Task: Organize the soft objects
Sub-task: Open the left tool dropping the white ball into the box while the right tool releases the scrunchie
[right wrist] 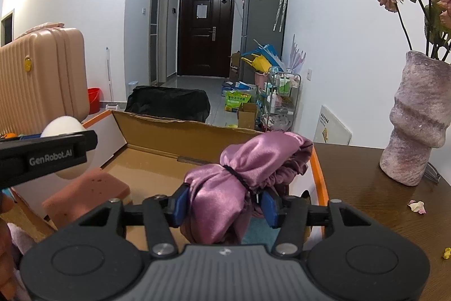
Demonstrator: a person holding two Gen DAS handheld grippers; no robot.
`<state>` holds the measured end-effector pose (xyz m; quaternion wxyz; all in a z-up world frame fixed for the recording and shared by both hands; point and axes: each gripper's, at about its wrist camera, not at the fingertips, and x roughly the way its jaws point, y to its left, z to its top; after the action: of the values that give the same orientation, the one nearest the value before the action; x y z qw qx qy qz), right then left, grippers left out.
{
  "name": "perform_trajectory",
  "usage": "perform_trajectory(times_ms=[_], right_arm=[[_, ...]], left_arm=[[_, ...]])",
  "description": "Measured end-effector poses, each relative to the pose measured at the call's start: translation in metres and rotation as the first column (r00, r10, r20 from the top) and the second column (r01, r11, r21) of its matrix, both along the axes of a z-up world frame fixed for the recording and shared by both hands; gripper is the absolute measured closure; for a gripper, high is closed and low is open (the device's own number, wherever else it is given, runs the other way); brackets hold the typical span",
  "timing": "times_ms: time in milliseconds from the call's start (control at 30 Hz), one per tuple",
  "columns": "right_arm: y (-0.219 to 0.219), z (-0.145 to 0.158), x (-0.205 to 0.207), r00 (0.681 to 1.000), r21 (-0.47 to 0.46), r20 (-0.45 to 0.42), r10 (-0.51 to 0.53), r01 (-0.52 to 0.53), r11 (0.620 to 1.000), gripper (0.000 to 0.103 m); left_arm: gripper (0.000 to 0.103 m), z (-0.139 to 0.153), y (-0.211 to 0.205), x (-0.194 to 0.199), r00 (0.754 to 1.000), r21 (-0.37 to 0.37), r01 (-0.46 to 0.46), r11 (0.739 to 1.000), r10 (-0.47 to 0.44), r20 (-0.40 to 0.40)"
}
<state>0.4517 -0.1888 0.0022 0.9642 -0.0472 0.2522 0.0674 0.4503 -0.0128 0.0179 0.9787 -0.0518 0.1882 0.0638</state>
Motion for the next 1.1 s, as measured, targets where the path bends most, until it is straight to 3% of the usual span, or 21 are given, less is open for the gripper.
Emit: perform_trajectory(times_ms=[67, 133, 233, 1100], right_arm=[[0.0000, 0.0002, -0.0001, 1.000, -0.002, 0.004, -0.005, 0.005, 1.000, 0.043], [0.0001, 0.0007, 0.0012, 1.000, -0.005, 0.002, -0.011, 0.011, 1.000, 0.021], [-0.0003, 0.0014, -0.0012, 1.000, -0.003, 0.008, -0.020, 0.020, 1.000, 0.001], [-0.0025, 0.0010, -0.0014, 0.999, -0.005, -0.002, -0.038, 0.038, 0.999, 0.000]], left_arm=[[0.022, 0.0010, 0.0014, -0.0026, 1.000, -0.004, -0.012, 1.000, 0.012, 0.006], [0.013, 0.0018, 0.0035, -0.0045, 0.999, -0.007, -0.027, 1.000, 0.027, 0.016], [0.000, 0.0031, 0.0052, -0.0068, 0.999, -0.014, -0.045, 0.999, 0.045, 0.028], [0.000, 0.0025, 0.0089, -0.0049, 0.998, -0.024, -0.059, 0.998, 0.059, 0.013]])
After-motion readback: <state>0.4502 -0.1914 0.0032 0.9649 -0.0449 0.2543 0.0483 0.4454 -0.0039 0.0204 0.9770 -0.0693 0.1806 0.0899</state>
